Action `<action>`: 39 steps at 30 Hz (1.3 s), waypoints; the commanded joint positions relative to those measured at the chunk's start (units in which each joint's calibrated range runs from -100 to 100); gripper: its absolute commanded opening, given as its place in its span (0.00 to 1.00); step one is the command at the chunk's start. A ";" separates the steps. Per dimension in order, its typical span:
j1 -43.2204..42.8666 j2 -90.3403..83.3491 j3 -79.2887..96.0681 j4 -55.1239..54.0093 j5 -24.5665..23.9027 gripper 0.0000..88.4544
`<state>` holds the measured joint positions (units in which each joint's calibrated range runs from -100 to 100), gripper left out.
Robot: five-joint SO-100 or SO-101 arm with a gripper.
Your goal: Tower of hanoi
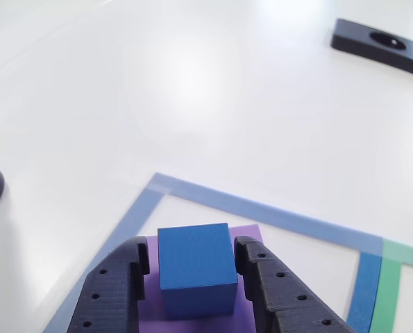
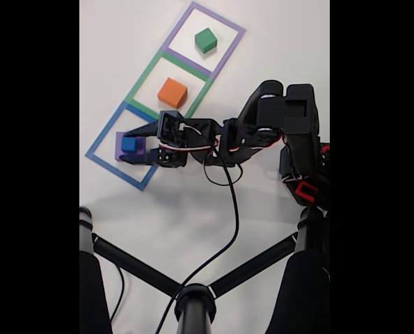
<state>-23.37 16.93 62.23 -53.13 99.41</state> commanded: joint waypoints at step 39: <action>6.94 -55.79 -29.83 93.07 0.59 0.04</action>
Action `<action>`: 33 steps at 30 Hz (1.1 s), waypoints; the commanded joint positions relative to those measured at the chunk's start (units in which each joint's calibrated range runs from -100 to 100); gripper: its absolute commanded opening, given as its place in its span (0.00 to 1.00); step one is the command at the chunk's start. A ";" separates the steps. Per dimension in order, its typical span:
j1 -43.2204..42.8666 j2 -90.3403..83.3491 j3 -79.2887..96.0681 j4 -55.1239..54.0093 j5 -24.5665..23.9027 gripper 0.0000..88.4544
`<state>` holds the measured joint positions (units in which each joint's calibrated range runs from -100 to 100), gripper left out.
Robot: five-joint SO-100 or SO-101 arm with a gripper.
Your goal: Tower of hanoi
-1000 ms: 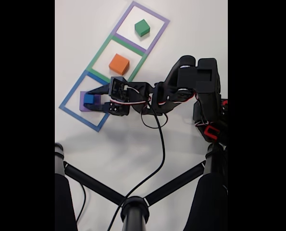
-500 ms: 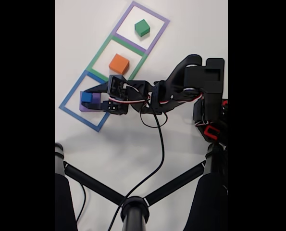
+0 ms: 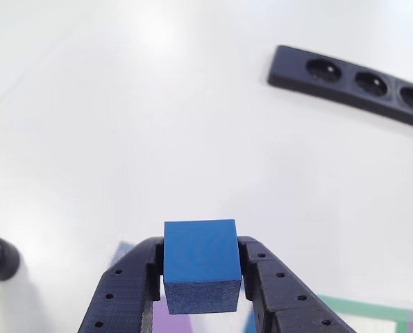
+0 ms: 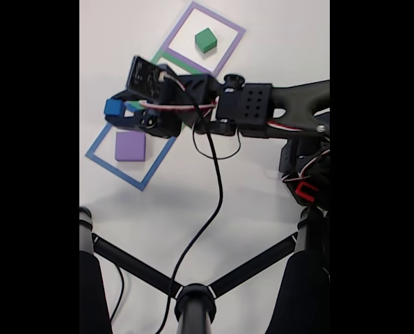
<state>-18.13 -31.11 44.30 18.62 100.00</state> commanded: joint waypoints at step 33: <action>33.35 -8.71 -46.07 64.79 0.00 0.03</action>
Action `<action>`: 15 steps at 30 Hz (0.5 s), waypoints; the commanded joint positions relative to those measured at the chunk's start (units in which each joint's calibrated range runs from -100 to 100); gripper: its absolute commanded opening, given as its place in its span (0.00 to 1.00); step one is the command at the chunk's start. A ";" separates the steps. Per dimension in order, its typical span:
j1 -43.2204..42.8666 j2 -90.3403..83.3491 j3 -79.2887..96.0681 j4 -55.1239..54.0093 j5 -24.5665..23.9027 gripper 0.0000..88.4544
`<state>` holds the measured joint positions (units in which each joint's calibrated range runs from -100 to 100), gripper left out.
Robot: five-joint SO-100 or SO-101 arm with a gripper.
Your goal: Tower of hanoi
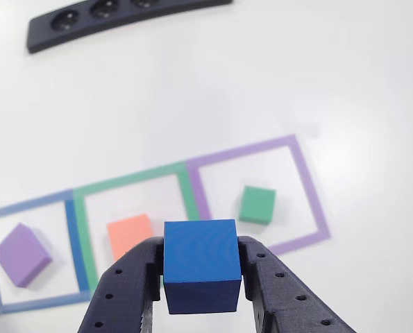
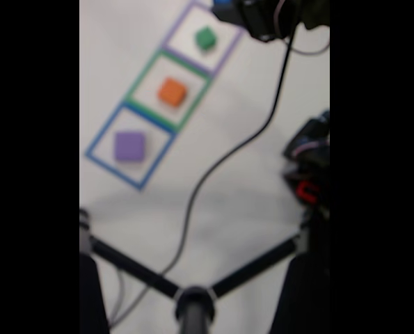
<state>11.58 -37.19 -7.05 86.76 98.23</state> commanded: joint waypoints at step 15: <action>14.53 -9.13 66.07 -66.89 1.77 0.04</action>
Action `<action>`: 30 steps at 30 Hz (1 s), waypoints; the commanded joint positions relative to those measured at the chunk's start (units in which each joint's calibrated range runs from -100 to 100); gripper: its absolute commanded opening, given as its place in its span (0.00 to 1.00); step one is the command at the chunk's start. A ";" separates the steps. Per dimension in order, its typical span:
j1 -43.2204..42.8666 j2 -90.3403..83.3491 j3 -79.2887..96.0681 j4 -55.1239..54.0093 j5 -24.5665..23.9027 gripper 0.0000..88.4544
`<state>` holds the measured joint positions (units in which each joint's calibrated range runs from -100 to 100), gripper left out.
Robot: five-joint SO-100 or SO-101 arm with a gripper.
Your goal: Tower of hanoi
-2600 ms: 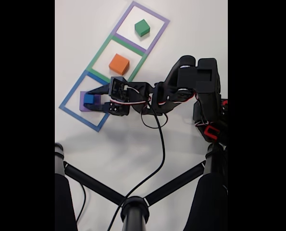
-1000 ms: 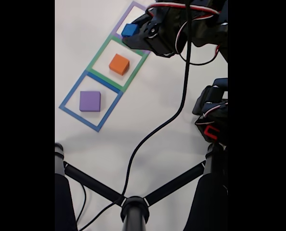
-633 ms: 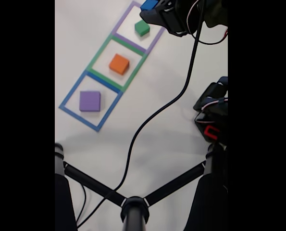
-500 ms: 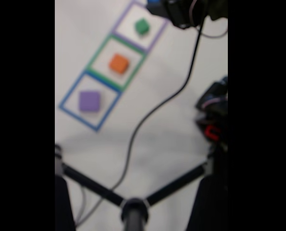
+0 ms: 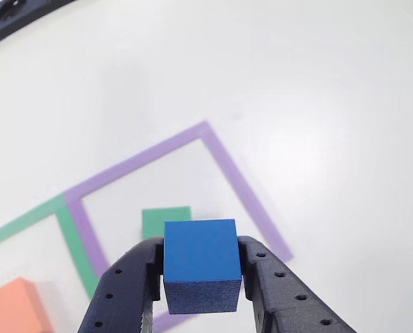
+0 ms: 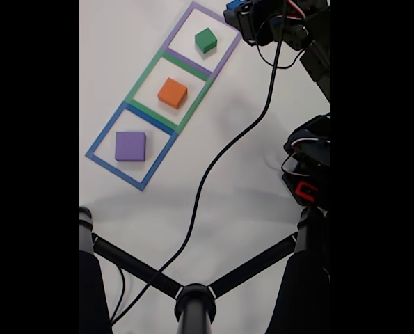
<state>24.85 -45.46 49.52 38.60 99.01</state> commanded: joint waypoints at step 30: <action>-2.70 43.22 22.13 -85.75 0.99 0.04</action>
<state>23.05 -3.76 72.41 -42.70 100.00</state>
